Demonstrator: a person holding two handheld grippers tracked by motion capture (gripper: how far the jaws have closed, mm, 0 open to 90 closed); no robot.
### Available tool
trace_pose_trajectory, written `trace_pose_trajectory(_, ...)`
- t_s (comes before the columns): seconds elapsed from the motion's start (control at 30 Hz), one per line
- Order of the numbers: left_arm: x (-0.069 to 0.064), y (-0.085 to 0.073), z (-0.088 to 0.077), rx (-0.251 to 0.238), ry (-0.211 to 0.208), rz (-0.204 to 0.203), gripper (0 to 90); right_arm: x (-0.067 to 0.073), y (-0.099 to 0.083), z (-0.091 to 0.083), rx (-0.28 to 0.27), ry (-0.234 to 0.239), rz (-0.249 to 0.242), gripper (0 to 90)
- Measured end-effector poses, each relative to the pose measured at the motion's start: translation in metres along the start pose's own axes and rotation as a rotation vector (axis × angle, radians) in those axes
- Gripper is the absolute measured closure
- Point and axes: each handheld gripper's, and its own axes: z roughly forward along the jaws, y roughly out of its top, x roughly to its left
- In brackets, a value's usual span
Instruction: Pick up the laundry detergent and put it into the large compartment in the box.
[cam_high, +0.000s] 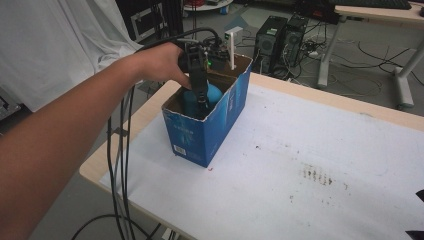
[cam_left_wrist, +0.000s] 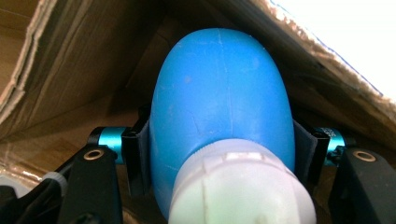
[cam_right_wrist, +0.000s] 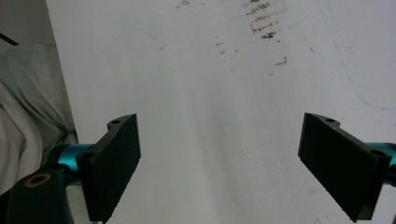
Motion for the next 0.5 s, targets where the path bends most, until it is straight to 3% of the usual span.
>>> trace_pose_trajectory(0.23,0.003,-0.004,-0.008,-0.057,0.014,-0.038,30.6,0.0,-0.002,0.0,-0.002,0.0,0.001,12.2)
trace_pose_trajectory(0.5,0.002,-0.007,-0.022,-0.12,0.018,-0.04,25.6,0.002,-0.003,-0.001,-0.008,0.001,-0.004,12.2)
